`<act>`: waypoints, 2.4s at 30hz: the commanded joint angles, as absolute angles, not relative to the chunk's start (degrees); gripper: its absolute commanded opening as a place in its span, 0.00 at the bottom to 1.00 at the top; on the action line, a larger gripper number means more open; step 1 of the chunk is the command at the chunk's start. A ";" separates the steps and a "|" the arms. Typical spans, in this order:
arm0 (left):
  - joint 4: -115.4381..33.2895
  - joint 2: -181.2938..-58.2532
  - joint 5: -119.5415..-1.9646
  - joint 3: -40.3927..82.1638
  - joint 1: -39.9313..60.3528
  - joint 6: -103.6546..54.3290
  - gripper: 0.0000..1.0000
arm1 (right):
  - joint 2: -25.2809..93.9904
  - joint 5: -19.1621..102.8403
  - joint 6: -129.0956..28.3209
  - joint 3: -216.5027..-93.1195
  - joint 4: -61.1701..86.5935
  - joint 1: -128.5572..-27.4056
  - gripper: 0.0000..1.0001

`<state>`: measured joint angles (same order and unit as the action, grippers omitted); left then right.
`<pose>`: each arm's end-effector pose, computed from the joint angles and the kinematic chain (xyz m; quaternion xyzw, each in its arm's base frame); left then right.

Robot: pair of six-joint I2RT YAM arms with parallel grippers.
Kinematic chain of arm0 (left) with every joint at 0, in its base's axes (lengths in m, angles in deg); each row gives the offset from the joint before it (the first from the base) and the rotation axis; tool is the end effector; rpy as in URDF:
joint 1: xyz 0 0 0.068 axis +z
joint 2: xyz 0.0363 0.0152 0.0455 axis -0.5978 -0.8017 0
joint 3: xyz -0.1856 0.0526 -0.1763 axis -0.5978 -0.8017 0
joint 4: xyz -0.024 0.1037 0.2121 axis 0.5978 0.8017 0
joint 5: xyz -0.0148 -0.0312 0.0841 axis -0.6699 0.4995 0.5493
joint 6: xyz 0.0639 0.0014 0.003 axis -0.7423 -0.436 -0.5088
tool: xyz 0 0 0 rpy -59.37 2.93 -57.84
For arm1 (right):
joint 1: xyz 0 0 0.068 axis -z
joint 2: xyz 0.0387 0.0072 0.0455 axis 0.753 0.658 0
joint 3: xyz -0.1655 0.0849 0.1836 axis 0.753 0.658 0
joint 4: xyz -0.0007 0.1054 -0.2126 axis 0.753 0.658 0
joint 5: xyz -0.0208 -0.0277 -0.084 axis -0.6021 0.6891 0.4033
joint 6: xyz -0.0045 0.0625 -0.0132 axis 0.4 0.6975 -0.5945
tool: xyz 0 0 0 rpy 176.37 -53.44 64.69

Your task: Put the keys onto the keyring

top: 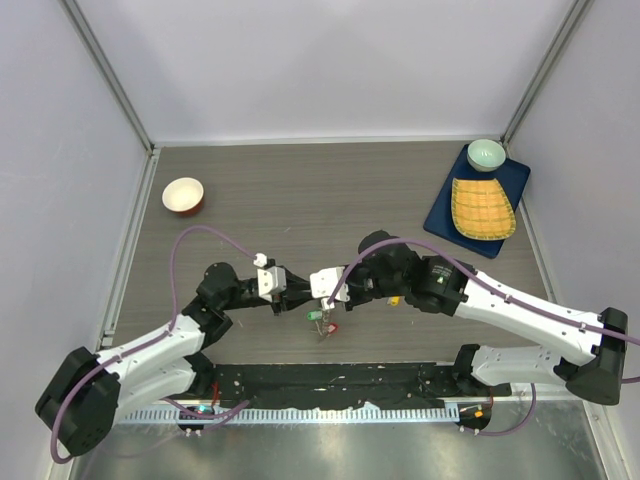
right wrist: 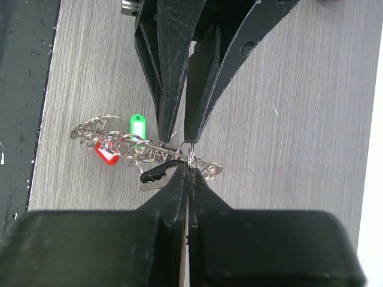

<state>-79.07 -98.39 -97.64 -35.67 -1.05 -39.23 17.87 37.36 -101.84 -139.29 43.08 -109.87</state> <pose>0.1285 -0.1439 0.2317 0.4821 0.5071 -0.4532 0.5523 0.1046 0.2104 0.3129 -0.7335 0.4955 0.1578 0.4377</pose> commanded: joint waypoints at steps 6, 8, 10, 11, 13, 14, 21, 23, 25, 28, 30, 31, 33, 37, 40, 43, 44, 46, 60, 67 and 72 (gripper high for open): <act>-86.25 -100.18 -96.70 -35.28 -0.91 -36.51 0.34 | 16.38 35.86 -100.80 -139.82 39.89 -109.94 0.01; -87.31 -100.18 -95.74 -35.38 -0.91 -36.59 0.35 | 16.47 35.86 -100.80 -139.91 39.89 -109.94 0.01; -87.84 -100.18 -95.56 -35.38 -0.82 -34.66 0.36 | 16.56 35.86 -100.80 -139.91 39.98 -109.94 0.01; -88.62 -100.44 -95.65 -35.38 -0.91 -34.40 0.37 | 16.56 35.77 -100.80 -139.91 39.89 -109.94 0.01; -89.42 -100.53 -95.91 -35.38 -0.91 -33.44 0.36 | 16.73 35.77 -100.80 -139.74 39.89 -109.94 0.01; -89.77 -100.62 -96.34 -35.38 -0.91 -33.08 0.35 | 16.82 35.86 -100.80 -139.73 39.98 -109.94 0.01; -89.77 -101.76 -96.88 -35.20 -0.91 -32.46 0.07 | 16.47 36.03 -100.62 -139.91 39.89 -109.94 0.01; -89.77 -101.67 -96.88 -35.03 -0.91 -32.29 0.00 | 16.56 35.95 -100.53 -139.91 40.06 -109.94 0.01; -89.77 -101.41 -95.30 -34.85 -0.91 -31.67 0.00 | 16.56 35.94 -100.44 -139.91 40.06 -109.94 0.01; -89.86 -99.75 -89.25 -35.37 -0.91 -29.48 0.00 | 16.38 36.47 -100.53 -139.73 40.50 -109.94 0.01; -89.95 -98.60 -84.86 -35.90 -0.91 -26.68 0.00 | 16.38 37.00 -100.53 -139.38 40.77 -109.94 0.01; -89.86 -97.99 -81.79 -36.08 -0.91 -25.88 0.00 | 16.38 37.35 -100.53 -139.38 41.12 -109.94 0.01; -90.21 -95.96 -78.52 -36.60 -0.82 -23.77 0.00 | 16.47 37.61 -100.53 -139.03 41.30 -110.03 0.01; -92.49 -92.80 -73.16 -38.10 -0.91 -17.01 0.00 | 17.08 37.88 -100.27 -138.68 41.21 -110.20 0.01; -93.45 -90.95 -71.22 -38.36 -0.91 -14.28 0.00 | 17.52 38.23 -100.27 -138.68 40.77 -110.55 0.01; -98.09 -89.11 -67.02 -40.37 -0.82 -8.24 0.00 | 18.48 37.88 -99.57 -137.81 38.33 -111.25 0.01; -98.29 -88.93 -66.47 -40.56 -0.91 -6.90 0.00 | 18.84 37.88 -99.39 -137.63 37.87 -111.78 0.01; -98.30 -88.40 -65.59 -40.47 -0.91 -5.49 0.00 | 19.28 37.97 -99.21 -137.01 36.29 -112.22 0.01; -99.35 -86.29 -63.92 -40.91 -0.99 0.84 0.00 | 21.74 43.33 -98.77 -133.67 26.01 -113.54 0.01; -100.40 -87.43 -63.57 -41.61 -1.78 2.25 0.00 | 22.36 44.29 -99.47 -134.11 23.37 -113.54 0.01; -100.32 -86.82 -62.95 -43.72 -2.14 1.99 0.06 | 21.83 46.57 -101.05 -135.16 25.55 -113.54 0.01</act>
